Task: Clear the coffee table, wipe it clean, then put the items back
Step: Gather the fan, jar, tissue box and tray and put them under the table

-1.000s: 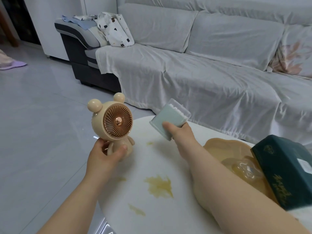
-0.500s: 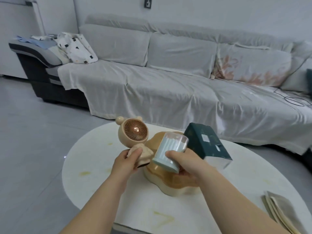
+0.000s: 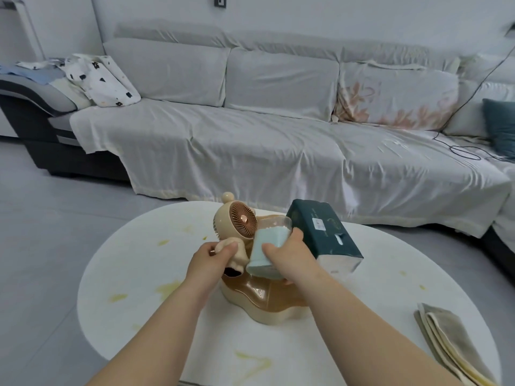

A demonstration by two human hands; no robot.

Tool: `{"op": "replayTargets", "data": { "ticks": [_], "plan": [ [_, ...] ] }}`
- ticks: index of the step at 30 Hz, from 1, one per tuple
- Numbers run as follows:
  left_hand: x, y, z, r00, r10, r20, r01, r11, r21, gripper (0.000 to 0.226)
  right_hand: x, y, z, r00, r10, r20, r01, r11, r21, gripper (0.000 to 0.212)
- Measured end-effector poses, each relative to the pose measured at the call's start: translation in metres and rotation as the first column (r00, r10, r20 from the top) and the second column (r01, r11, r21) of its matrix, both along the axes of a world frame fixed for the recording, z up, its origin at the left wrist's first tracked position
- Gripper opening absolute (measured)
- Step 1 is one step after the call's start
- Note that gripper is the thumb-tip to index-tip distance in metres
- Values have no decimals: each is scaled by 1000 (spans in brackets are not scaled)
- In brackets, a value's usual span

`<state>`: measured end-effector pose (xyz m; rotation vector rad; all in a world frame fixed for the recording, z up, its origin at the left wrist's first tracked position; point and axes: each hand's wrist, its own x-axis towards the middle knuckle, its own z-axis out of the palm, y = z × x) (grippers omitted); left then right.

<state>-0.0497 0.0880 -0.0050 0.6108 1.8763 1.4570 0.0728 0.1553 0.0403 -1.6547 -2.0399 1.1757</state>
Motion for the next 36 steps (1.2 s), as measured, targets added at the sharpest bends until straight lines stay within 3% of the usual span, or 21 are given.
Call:
{"op": "replayTargets", "data": {
  "ticks": [5,13,16,19,24,28,32,36],
  "plan": [
    [5,11,1,997,-23,-80,18,998,-60,37,-12,11,10,972,16,234,-51,988,144,67],
    [-4,14,0,995,-56,-77,44,989,-140,38,-14,8,12,912,38,409,-172,940,295,68],
    [-6,11,3,997,-70,10,71,992,-109,23,-10,6,9,906,44,421,-204,917,344,66],
    [-7,8,4,997,-63,40,67,992,-111,26,-4,6,6,923,57,381,-207,908,365,56],
    [-7,6,4,994,-84,69,92,990,-111,25,2,3,-1,945,98,312,-202,926,320,64],
    [-3,5,6,987,-148,70,156,979,-129,21,4,2,-6,952,26,304,-152,904,400,69],
    [0,6,10,983,-176,45,182,970,-162,32,1,-2,-7,933,13,359,-187,870,456,70],
    [0,8,7,992,-100,77,108,989,-105,41,1,-7,-5,914,27,404,-245,832,498,68]
  ]
}}
